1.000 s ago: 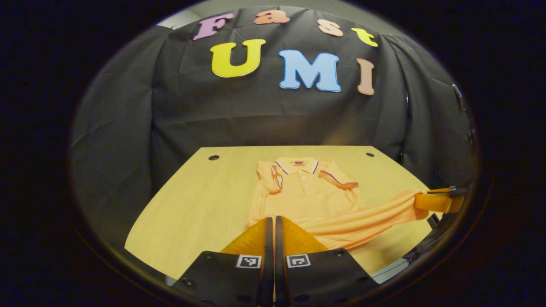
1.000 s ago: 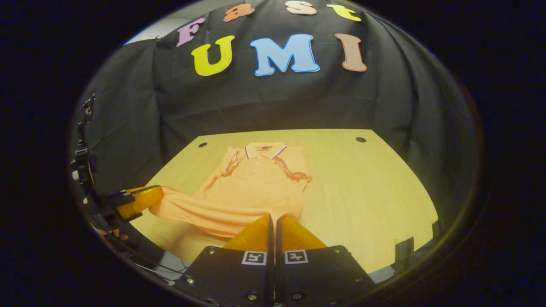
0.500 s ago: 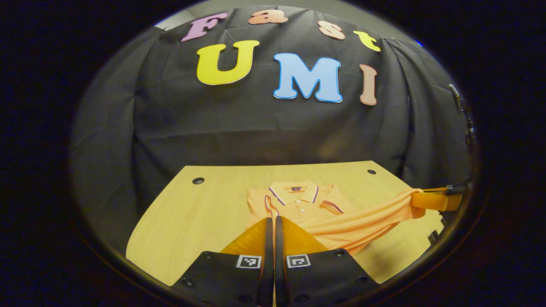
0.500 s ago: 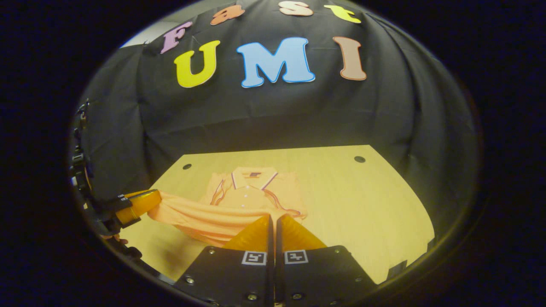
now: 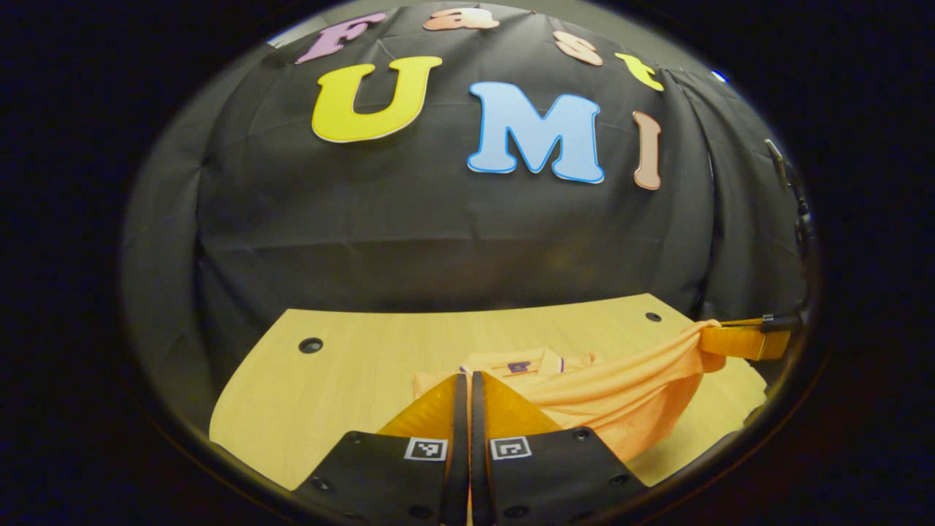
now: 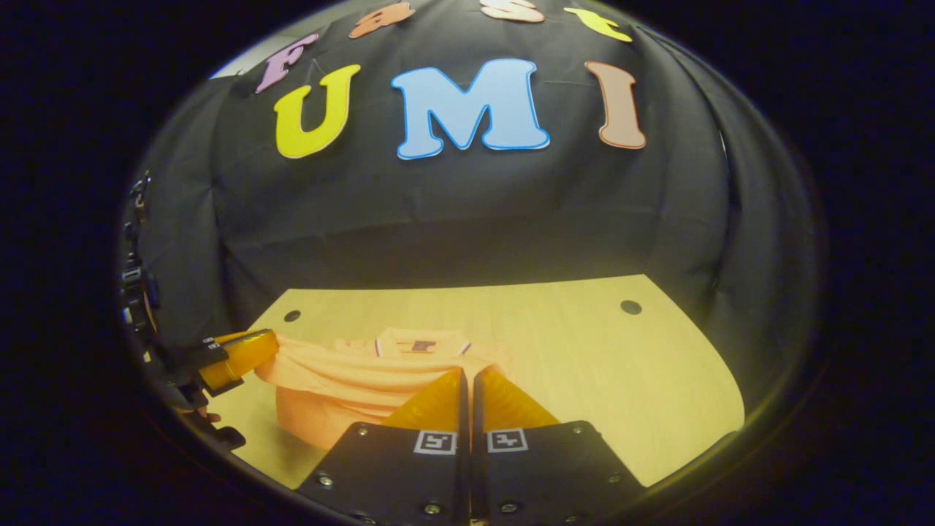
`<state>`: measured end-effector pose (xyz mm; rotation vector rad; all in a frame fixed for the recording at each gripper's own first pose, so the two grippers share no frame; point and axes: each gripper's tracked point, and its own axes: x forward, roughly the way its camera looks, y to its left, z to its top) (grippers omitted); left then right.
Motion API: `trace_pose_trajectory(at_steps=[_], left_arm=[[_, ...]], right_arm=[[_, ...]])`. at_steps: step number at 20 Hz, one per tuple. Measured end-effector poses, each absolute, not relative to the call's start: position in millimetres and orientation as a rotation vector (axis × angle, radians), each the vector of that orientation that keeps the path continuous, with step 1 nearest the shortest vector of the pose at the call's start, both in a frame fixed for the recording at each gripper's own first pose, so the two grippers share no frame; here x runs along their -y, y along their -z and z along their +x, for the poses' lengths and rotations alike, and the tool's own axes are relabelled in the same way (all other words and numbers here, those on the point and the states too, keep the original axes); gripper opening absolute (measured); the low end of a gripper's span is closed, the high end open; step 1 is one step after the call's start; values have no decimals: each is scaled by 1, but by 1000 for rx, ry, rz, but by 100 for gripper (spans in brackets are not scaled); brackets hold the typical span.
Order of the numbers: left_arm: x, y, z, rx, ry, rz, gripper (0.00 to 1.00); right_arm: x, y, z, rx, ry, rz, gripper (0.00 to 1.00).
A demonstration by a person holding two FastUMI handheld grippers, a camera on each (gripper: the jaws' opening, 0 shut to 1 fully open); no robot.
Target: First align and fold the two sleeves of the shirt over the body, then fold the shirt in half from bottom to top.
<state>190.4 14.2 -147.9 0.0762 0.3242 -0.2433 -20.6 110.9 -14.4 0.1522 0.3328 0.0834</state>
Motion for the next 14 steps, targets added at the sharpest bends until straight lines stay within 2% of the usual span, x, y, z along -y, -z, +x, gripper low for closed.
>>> trace_pose_trajectory(at_steps=[7, 14], left_arm=[[-20, 159, 266, -261, 217, 121, 7], [-23, 203, 310, -277, 185, 135, 7]], right_arm=[[-125, 9, 59, -282, -91, 111, 1], [-133, 54, 105, -337, -89, 23, 1]])
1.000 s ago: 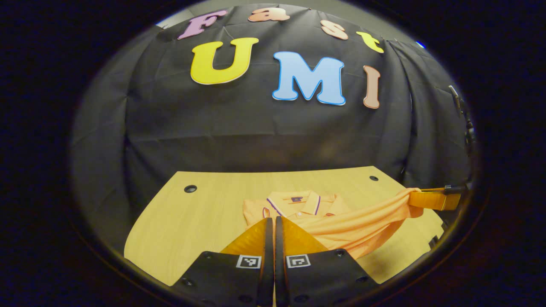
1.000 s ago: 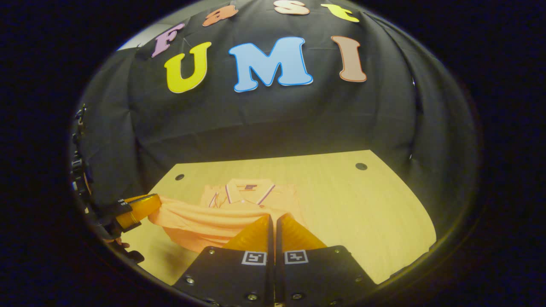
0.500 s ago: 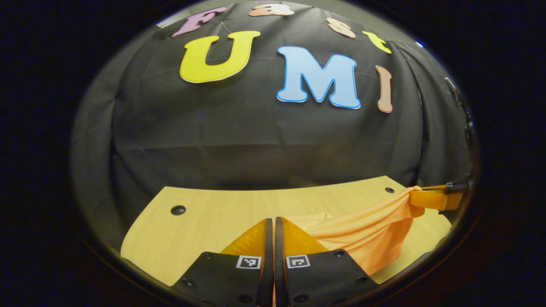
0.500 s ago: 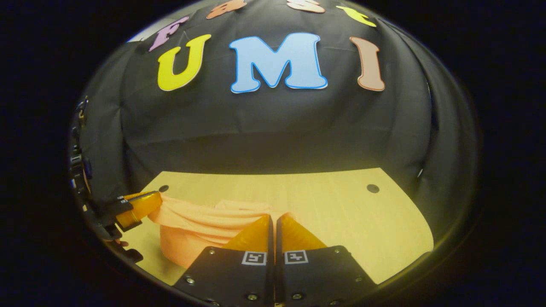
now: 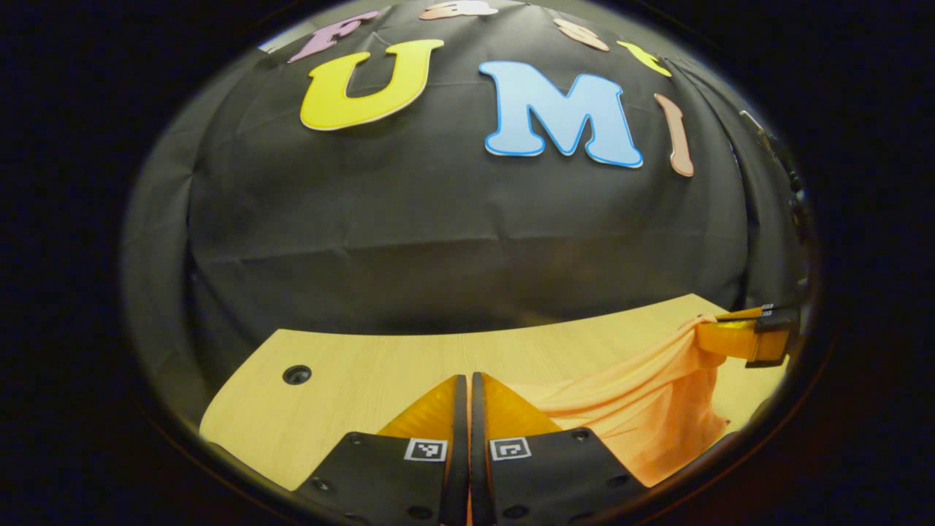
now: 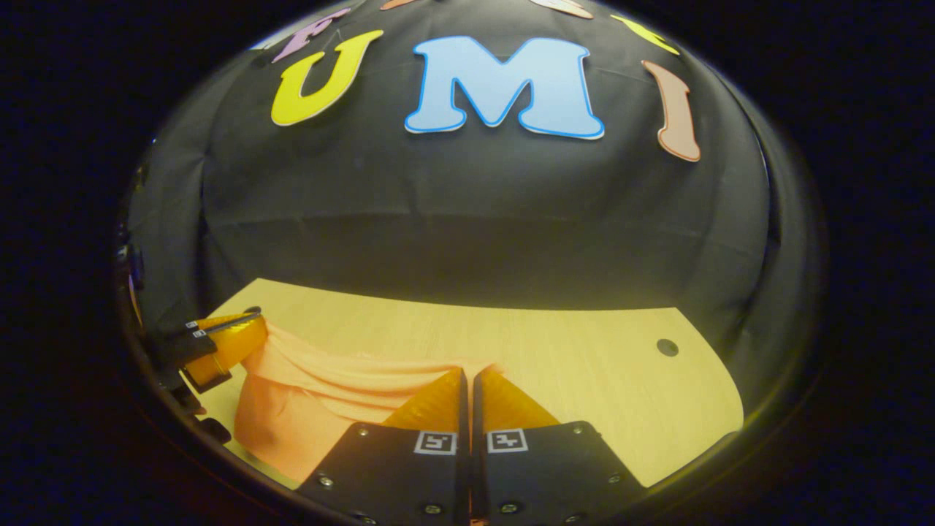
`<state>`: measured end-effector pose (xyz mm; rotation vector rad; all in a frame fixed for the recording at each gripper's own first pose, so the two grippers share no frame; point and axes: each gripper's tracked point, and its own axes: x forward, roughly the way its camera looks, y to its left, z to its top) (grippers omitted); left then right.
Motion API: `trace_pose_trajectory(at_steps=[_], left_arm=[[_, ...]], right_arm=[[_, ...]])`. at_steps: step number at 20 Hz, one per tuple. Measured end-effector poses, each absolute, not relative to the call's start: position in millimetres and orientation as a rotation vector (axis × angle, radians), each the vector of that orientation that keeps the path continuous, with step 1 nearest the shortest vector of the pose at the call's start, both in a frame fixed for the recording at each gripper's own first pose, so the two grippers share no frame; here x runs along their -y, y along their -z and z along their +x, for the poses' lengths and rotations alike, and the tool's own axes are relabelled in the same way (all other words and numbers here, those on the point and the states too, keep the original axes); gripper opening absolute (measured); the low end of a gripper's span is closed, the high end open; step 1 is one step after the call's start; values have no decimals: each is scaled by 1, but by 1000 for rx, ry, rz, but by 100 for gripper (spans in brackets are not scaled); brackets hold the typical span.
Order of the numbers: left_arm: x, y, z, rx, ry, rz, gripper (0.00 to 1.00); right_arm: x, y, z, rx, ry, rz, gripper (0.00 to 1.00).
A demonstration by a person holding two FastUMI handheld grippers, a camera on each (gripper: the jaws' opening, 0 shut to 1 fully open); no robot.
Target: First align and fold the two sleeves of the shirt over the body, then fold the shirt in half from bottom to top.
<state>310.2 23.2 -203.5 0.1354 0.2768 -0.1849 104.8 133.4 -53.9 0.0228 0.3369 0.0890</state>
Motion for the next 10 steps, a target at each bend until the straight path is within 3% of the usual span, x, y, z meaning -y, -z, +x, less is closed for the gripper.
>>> trace_pose_trajectory(at_steps=[6, 10], left_arm=[[-29, 243, 320, -351, 166, 159, 7], [-29, 250, 311, -386, 181, 156, 14]], right_arm=[[-140, 92, 122, -453, -96, 23, 2], [-137, 101, 120, -496, -83, 22, 6]])
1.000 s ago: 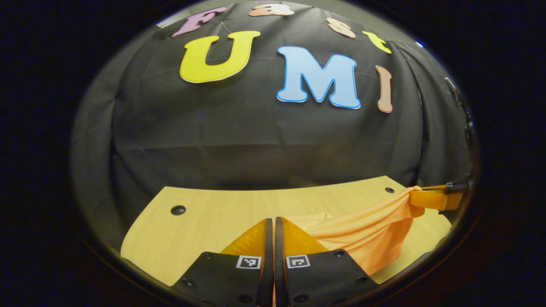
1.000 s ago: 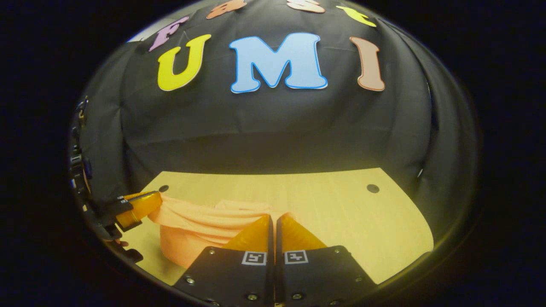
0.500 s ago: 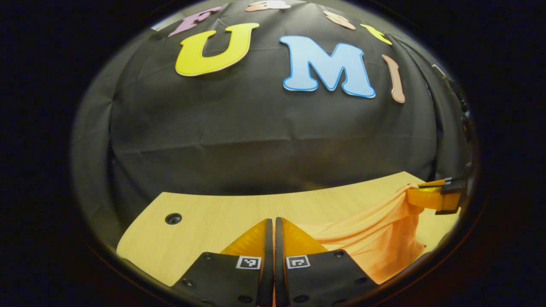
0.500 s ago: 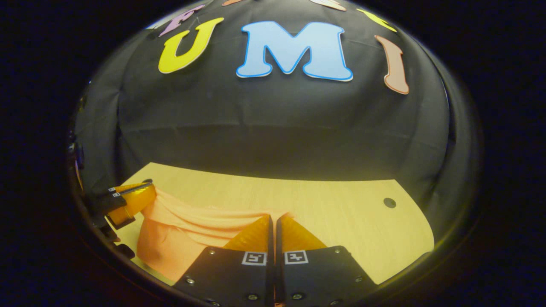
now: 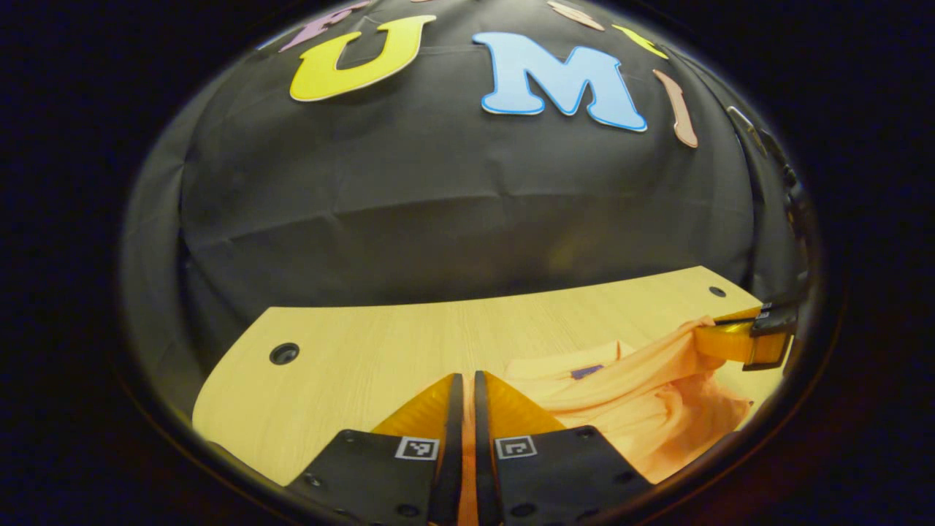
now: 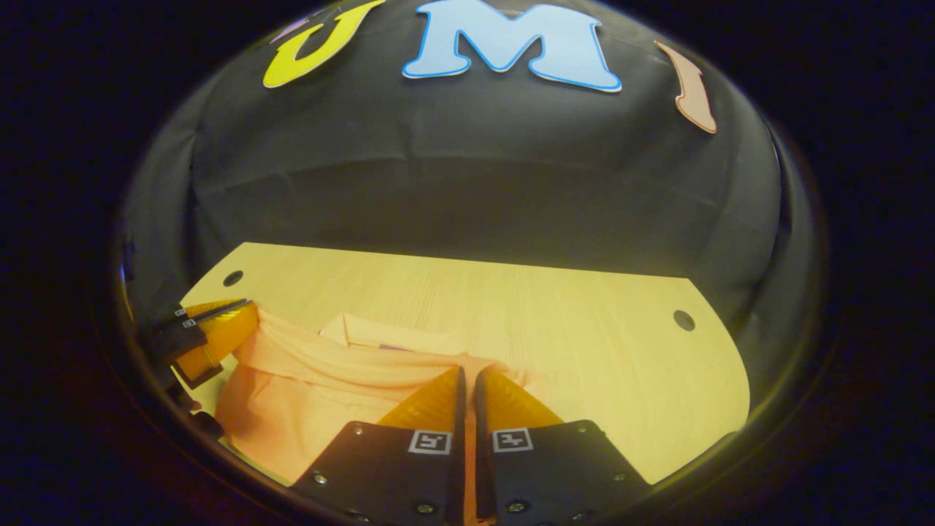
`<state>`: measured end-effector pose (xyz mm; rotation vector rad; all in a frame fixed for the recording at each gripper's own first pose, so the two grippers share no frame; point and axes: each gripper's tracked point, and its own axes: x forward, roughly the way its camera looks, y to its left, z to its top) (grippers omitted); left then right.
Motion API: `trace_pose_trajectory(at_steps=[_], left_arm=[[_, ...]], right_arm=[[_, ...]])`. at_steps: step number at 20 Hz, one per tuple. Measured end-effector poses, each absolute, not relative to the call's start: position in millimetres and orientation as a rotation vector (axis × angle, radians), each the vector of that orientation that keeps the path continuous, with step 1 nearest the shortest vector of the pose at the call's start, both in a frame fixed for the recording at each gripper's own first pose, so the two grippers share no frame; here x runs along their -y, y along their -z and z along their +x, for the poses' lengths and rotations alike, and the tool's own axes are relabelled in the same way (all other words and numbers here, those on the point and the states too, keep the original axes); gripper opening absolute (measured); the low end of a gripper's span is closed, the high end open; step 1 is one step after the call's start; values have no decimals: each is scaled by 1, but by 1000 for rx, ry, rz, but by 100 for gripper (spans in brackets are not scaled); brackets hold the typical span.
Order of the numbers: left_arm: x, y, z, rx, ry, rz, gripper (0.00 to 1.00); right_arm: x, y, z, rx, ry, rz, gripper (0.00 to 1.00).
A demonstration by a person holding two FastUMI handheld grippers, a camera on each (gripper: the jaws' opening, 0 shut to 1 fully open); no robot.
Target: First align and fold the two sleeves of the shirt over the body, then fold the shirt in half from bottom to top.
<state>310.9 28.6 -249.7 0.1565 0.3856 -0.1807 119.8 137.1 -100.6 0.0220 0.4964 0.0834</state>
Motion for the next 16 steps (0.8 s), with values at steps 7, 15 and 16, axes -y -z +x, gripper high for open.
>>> trace_pose_trajectory(at_steps=[7, 15, 16], left_arm=[[-24, 242, 290, -412, 202, 154, 45], [-9, 179, 244, -300, 223, 163, 88], [-6, 169, 236, -282, 224, 166, 95]], right_arm=[[-130, 100, 101, -524, -82, 24, 51], [-120, 49, 69, -404, -93, 39, 86], [-118, 40, 64, -381, -90, 42, 85]])
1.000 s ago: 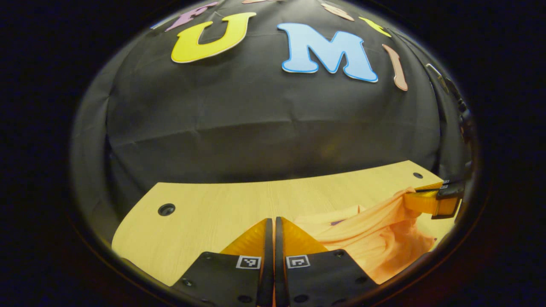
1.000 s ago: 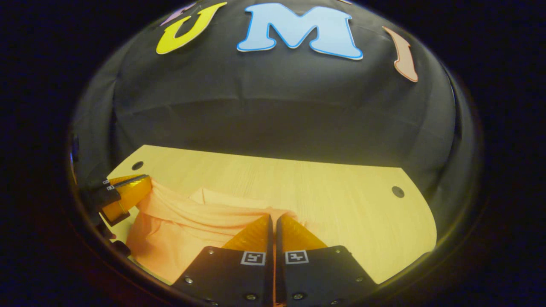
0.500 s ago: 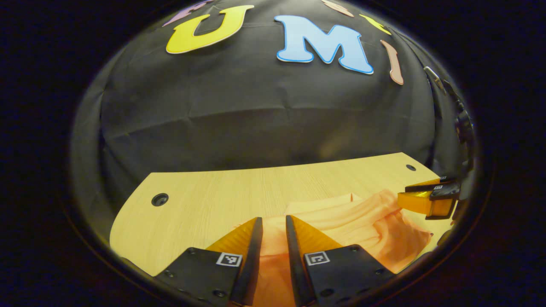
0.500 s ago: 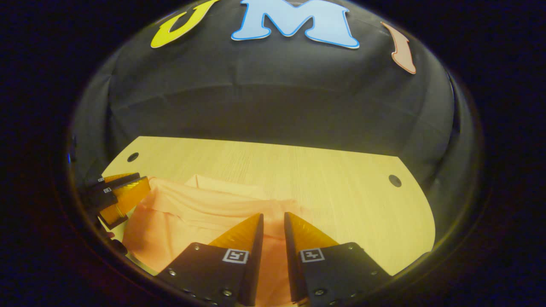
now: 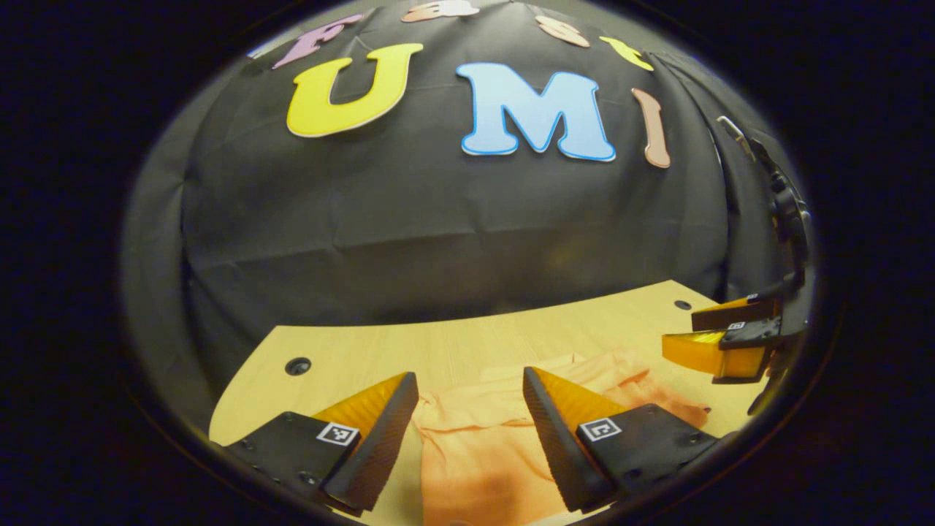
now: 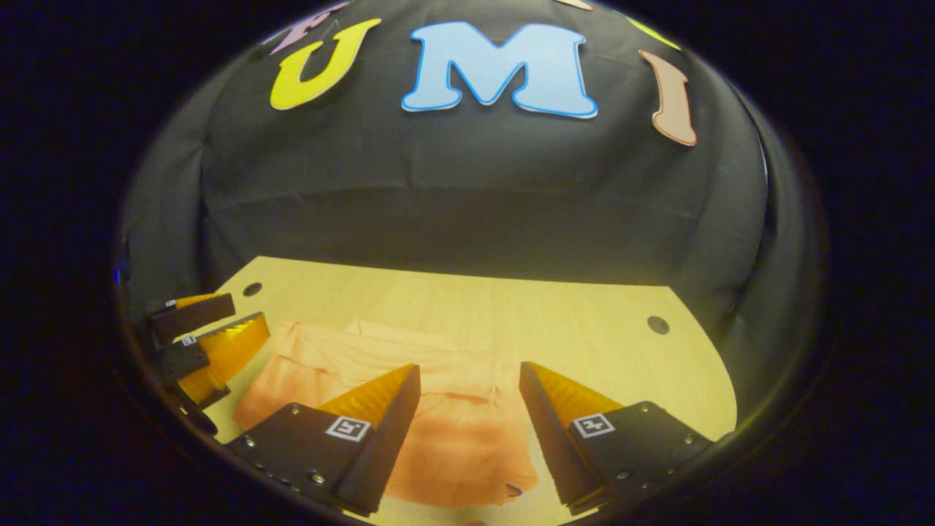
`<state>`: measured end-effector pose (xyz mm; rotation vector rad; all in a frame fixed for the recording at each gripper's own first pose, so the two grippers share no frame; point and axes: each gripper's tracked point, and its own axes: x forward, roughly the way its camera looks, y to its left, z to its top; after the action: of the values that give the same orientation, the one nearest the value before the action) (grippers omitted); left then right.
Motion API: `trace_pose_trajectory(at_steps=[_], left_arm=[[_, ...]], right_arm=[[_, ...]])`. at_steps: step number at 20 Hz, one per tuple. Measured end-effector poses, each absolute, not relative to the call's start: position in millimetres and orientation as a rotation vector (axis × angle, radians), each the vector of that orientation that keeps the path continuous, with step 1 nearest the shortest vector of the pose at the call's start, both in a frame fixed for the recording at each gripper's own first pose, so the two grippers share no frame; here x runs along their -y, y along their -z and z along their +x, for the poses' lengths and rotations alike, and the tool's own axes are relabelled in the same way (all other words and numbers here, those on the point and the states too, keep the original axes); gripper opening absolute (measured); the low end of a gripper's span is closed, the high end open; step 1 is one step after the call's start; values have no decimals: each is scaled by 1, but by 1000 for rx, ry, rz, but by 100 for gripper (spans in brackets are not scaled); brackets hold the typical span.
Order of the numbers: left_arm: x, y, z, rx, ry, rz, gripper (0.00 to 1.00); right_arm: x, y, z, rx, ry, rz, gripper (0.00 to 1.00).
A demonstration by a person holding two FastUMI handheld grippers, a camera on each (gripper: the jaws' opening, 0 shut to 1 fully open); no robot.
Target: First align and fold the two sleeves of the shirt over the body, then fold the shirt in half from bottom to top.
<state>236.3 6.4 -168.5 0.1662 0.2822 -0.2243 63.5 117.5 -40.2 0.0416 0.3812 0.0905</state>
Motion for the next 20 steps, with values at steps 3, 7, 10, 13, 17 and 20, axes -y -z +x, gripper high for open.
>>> trace_pose_trajectory(at_steps=[3, 7, 10, 13, 17, 20], left_arm=[[1, 144, 215, -243, 234, 148, 95], [10, 110, 186, -179, 232, 106, 95], [17, 86, 165, -133, 227, 94, 95], [22, 59, 138, -76, 219, 91, 96], [33, 32, 103, -32, 205, 93, 94], [41, 23, 80, -26, 188, 74, 94]], right_arm=[[-110, 14, 33, -320, -85, 22, 85], [-103, -22, 9, -227, -84, 23, 85], [-94, -51, -14, -154, -84, 32, 85], [-85, -72, -36, -95, -77, 41, 85], [-71, -87, -75, -38, -71, 31, 84], [-66, -90, -83, -4, -94, 6, 84]])
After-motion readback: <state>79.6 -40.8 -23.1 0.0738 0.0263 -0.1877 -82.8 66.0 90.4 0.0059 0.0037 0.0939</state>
